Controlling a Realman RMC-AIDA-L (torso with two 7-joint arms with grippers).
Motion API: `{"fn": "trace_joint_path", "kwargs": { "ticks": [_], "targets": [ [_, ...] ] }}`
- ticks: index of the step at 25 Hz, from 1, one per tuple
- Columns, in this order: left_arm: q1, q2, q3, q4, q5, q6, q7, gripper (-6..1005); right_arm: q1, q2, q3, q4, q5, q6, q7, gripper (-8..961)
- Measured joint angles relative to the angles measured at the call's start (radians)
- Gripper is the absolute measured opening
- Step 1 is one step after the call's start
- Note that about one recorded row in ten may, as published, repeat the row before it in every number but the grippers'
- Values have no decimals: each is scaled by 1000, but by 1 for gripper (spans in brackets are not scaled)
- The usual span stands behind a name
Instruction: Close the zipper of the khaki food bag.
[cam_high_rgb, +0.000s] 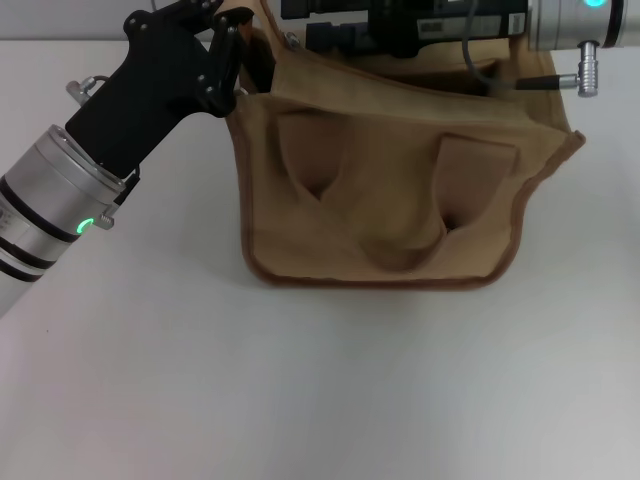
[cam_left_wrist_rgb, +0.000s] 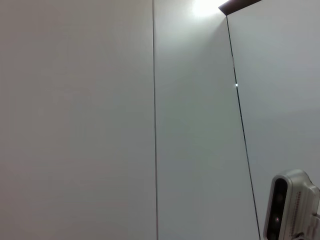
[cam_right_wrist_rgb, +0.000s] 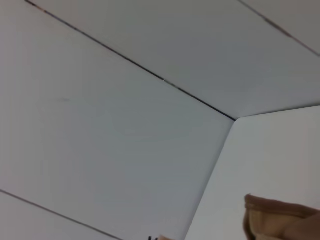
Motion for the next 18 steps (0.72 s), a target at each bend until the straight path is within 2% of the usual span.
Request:
{"fn": "trace_joint_path", "kwargs": {
  "ticks": [7,18],
  "targets": [
    [-26,0,-21,2,-2,4,-8,27,10,35,2,10,26,26,-33,700],
    [-48,0,-37,5,-1,-30,-20,27,-68,24,3,14,158,17,-106,699]
  ]
}}
